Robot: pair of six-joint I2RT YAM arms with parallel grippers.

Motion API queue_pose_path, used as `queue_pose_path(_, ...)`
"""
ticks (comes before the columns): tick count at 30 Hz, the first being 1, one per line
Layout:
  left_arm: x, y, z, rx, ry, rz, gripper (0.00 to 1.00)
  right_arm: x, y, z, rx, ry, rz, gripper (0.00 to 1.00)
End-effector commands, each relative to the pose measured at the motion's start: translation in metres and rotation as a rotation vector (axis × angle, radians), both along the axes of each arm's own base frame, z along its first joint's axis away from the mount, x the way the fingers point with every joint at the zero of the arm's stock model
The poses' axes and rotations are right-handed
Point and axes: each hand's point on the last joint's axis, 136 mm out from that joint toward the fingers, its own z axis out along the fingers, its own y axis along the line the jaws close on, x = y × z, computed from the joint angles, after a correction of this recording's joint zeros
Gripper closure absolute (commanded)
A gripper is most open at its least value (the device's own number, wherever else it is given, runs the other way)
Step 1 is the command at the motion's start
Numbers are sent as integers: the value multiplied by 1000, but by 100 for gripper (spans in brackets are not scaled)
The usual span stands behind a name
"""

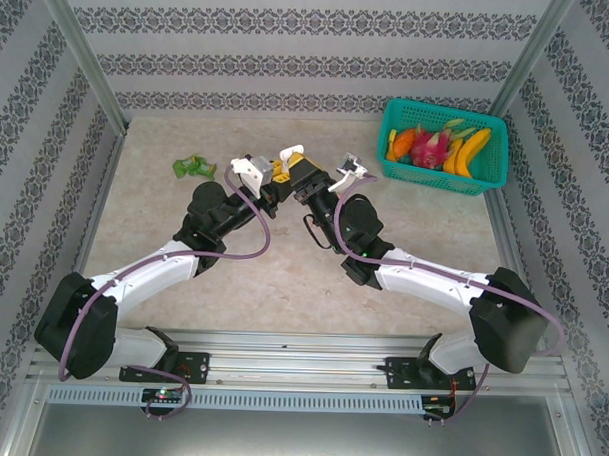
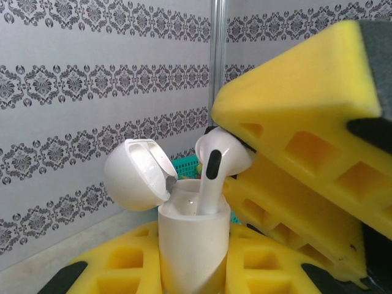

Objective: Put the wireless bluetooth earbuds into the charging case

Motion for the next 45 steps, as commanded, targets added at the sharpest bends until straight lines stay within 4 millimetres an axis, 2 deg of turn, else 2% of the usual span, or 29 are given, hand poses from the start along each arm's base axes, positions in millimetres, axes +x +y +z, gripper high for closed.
queue_pose_path(1, -9, -5, 41, -58, -100, -30, 100, 7, 10, -31, -52, 80, 15, 76)
queue_pose_path(5, -9, -5, 40, -54, -97, -29, 100, 11, 11, -38, -65, 106, 15, 76)
queue_pose_path(11, -9, -5, 40, -54, -97, -29, 100, 14, 8, -43, -66, 127, 0, 66)
queue_pose_path(31, -12, -4, 35, -61, -82, -32, 100, 20, 3, -52, -73, 157, -18, 63)
queue_pose_path(36, -12, -3, 27, -54, -70, -31, 100, 16, 0, -45, -82, 139, -12, 53)
queue_pose_path(42, -16, -3, 14, -46, -59, -41, 100, 6, -12, -23, -103, 98, -16, 46)
queue_pose_path(45, -20, -2, 6, -38, -57, -49, 100, 3, -20, -20, -124, 103, -27, 44)
